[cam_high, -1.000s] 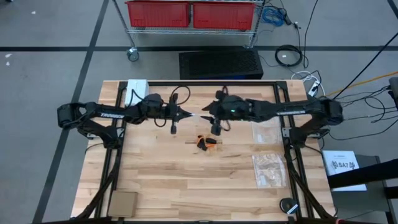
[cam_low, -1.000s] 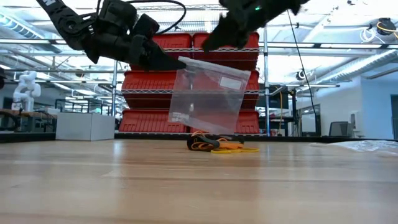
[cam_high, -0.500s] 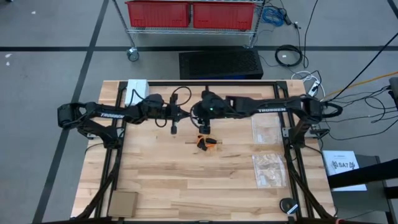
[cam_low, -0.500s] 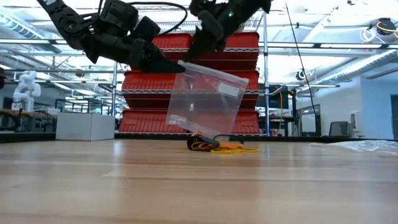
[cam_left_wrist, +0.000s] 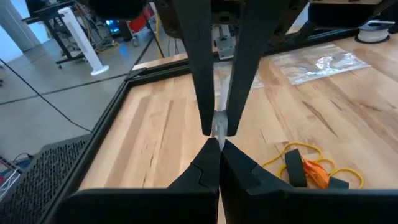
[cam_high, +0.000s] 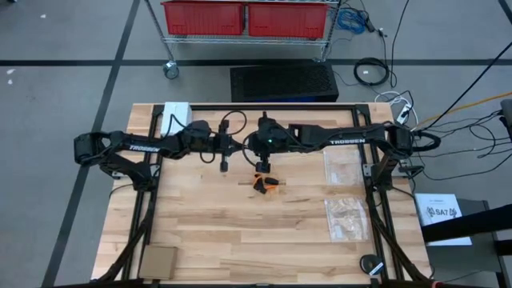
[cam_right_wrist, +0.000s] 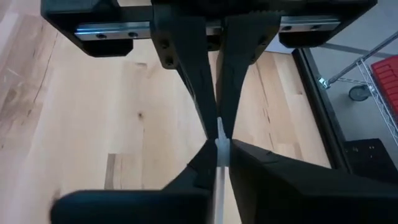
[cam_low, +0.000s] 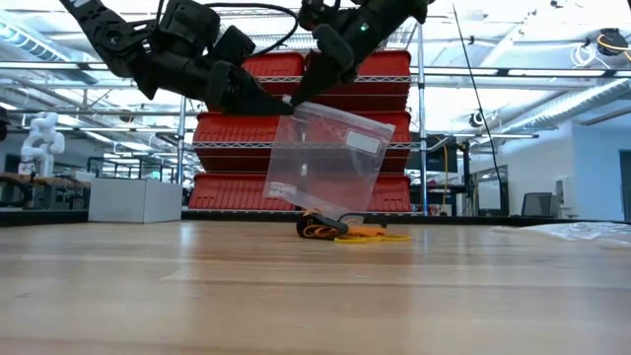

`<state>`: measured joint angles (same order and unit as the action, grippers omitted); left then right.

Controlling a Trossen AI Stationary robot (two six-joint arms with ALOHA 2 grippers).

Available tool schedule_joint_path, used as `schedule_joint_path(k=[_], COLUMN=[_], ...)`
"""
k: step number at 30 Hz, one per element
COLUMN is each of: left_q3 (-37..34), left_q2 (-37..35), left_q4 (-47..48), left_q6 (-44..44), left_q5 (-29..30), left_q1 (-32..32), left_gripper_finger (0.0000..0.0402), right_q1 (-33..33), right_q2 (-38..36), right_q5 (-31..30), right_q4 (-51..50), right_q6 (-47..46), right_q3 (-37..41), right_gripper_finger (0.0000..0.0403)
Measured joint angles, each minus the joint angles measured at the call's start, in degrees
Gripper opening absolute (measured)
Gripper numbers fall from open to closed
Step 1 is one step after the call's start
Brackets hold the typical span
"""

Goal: Sort rubber bands
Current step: Open the top left transparent zip bag

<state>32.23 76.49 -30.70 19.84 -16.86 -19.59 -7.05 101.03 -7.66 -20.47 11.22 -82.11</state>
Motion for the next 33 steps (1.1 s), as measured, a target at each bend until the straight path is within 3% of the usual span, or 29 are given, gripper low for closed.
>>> schedule_joint_path(k=[33], left_q3=[0.02], left_q2=[0.0], left_q4=[-0.42], left_q6=[-0.07], left_q5=[0.92], left_q1=[0.02], left_gripper_finger=[0.0], right_q1=[2.32], right_q2=[-4.87], right_q5=[-6.08], right_q4=[-22.79], right_q6=[-6.91], right_q3=[-0.02], right_gripper_finger=[0.0009])
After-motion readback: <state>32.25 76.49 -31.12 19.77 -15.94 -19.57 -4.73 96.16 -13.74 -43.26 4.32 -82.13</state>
